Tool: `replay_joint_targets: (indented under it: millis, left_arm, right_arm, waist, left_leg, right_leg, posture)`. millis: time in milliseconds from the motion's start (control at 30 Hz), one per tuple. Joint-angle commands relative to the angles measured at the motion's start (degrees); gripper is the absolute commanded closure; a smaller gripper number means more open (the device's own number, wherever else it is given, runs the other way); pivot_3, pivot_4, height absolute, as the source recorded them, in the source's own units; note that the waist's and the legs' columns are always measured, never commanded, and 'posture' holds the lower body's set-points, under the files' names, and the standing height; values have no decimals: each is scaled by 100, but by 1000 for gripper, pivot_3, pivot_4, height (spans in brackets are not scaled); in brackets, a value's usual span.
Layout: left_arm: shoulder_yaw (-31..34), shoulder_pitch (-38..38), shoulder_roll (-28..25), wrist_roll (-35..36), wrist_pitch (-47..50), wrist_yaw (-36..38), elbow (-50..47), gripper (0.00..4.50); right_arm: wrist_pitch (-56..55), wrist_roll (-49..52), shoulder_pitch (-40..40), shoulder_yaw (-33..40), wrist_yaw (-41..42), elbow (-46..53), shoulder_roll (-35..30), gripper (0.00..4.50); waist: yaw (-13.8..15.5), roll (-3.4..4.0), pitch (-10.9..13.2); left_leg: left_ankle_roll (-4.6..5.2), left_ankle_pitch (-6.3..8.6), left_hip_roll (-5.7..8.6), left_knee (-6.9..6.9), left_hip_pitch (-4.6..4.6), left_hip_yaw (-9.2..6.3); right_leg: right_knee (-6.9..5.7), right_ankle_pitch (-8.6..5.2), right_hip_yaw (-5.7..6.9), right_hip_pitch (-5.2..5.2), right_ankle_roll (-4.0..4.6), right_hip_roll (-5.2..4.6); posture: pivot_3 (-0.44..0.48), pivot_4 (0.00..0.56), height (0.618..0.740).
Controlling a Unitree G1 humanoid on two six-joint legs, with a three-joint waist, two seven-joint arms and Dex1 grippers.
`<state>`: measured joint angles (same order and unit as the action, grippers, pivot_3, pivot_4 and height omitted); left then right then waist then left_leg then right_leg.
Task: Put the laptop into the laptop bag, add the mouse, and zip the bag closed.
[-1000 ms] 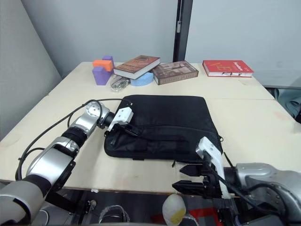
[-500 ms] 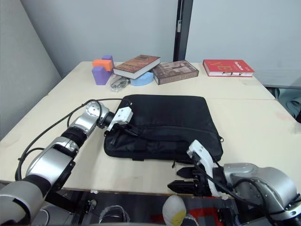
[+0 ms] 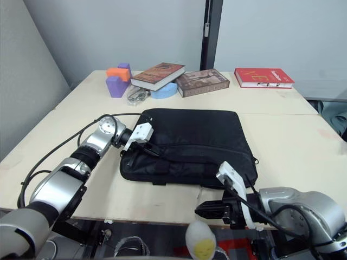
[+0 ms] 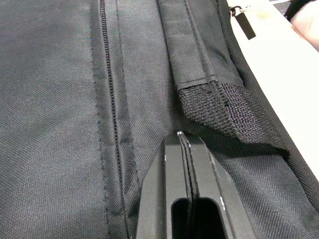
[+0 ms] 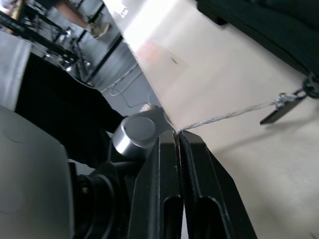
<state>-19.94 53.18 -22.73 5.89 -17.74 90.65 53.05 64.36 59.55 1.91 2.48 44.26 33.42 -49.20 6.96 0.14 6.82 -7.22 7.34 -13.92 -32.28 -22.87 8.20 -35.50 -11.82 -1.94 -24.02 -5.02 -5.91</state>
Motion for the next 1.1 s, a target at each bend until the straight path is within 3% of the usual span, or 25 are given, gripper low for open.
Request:
replay_joint_targets:
  millis: [33,333,500,633,733,1000,1100]
  left_arm:
    - [-162,-226,-76,-419,148,74,202,4500]
    - [-118,-269,-78,-433,188,72,137,4500]
    - [-107,-293,-96,-434,223,75,88,4500]
    - [-102,-329,-119,-427,251,79,28,4500]
    - [-108,-351,-138,-427,273,93,-11,4500]
    - [-115,-381,-159,-445,302,115,-68,4500]
    - [-121,-373,-152,-457,282,111,-46,4500]
  right_arm:
    - [152,773,-433,444,-179,135,52,4439]
    - [332,1407,-1836,926,-872,-855,131,4439]
    - [38,20,-1945,-84,-981,-511,-36,4439]
    - [-132,-480,-1888,-373,-1038,-541,79,4439]
    - [-61,-306,-1818,-173,-697,-460,-48,3683]
    - [179,854,-2102,1259,-408,-692,-355,879]
    - [506,1285,-1731,1636,-116,-474,-825,34]
  waist:
    - [-3,0,0]
    - [-6,1,1]
    - [8,2,0]
    - [7,2,0]
    - [6,2,0]
    - [4,2,-1]
    - [14,2,-1]
  left_leg:
    - [0,0,0,0,0,1]
    - [-2,-1,-1,7,-6,1]
    - [-7,-2,-3,15,-6,0]
    - [-9,-2,-4,16,-7,0]
    - [-9,-2,-3,16,-4,1]
    - [-8,-2,-4,16,-3,3]
    - [-8,-2,-5,17,-3,4]
  right_leg:
    - [0,0,-1,-1,0,0]
    - [5,2,8,-4,3,0]
    - [14,2,15,0,3,1]
    - [17,2,15,-1,3,1]
    - [16,2,14,1,3,1]
    - [18,2,13,2,4,2]
    - [19,2,13,3,4,2]
  posture:
    - [0,150,730]
    - [0,150,730]
    - [0,150,730]
    - [0,150,730]
    - [0,150,730]
    - [0,150,730]
    - [0,150,730]
